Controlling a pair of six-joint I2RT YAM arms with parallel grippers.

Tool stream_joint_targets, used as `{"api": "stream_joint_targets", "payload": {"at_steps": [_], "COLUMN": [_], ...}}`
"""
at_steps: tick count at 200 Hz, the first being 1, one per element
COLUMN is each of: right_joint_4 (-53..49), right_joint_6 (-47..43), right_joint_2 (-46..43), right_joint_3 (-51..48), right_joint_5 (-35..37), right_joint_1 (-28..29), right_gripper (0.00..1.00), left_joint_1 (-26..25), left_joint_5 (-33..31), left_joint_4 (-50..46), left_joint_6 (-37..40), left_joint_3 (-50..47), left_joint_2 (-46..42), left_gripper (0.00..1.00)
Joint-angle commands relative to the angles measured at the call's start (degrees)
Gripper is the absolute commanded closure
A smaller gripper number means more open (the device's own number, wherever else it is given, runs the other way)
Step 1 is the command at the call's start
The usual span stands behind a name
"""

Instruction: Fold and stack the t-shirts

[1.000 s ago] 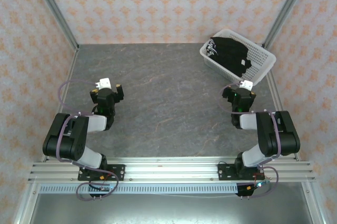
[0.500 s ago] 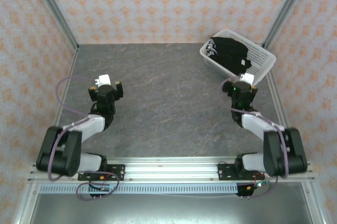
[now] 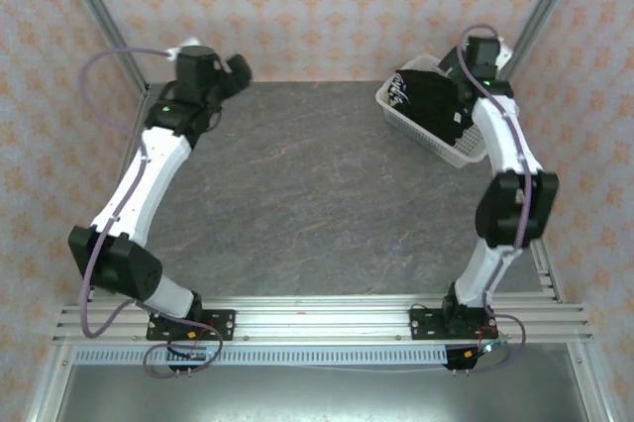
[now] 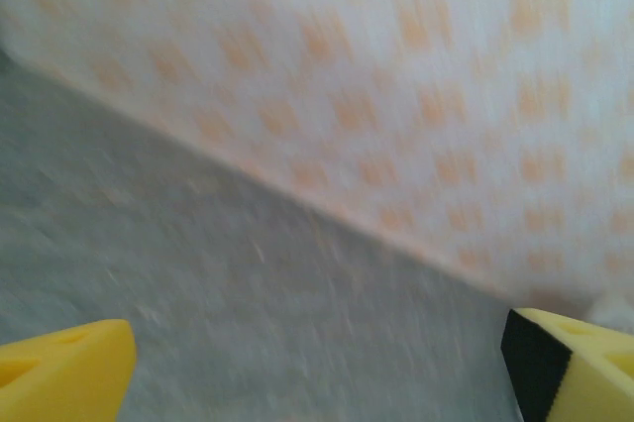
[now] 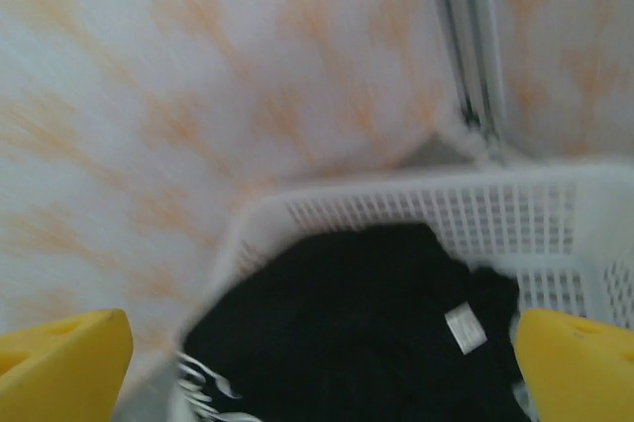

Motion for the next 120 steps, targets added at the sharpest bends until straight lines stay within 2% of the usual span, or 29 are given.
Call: {"api": "stream_joint_targets", "payload": {"at_steps": [1,26,48,63,70,89,100,103,120], "right_joint_4": [-13.9,-17.6,-21.7,-22.0,-21.2,-17.7,-14.4,-13.1,-6.9], "right_joint_6": [1.0,0.6,0.8,1.3,1.5,1.9,2.1,2.1,2.0], "right_joint_2": [9.1,20.9,29.4,32.0,32.2,29.8,26.3,25.0,16.9], "right_joint_3": [7.2,16.5,24.3,26.8,26.8,24.6,21.7,20.7,15.3], "right_joint_5": [-6.1,-10.1,-12.1,-12.8,-12.9,-12.0,-10.7,-10.2,-7.5], "right_joint_1": [-2.2,-2.9,-2.9,-2.9,-2.8,-2.9,-2.9,-2.9,-2.8], "right_gripper": [0.00,0.04,0.15,0.25,0.34,0.79,0.97,1.00,1.00], "left_joint_1": [-4.5,-8.8,-10.8,-11.1,-11.1,-11.1,-11.1,-11.1,-11.2], "left_joint_5": [7.6,8.2,6.7,6.2,6.1,5.1,4.8,4.8,4.4], "left_joint_4": [-8.7,-8.6,-9.7,-9.6,-9.8,-11.0,-11.4,-11.4,-11.7], "left_joint_6": [-1.6,-2.2,-2.8,-3.4,-3.4,-3.6,-3.5,-3.6,-3.7], "left_joint_3": [1.8,-0.6,-3.2,-5.3,-5.9,-6.7,-7.1,-7.3,-8.1], "left_joint_2": [-0.4,-1.8,-3.8,-5.7,-6.5,-8.3,-9.3,-9.6,-10.7], "left_gripper": [0.08,0.14,0.17,0.20,0.22,0.28,0.32,0.34,0.40]}}
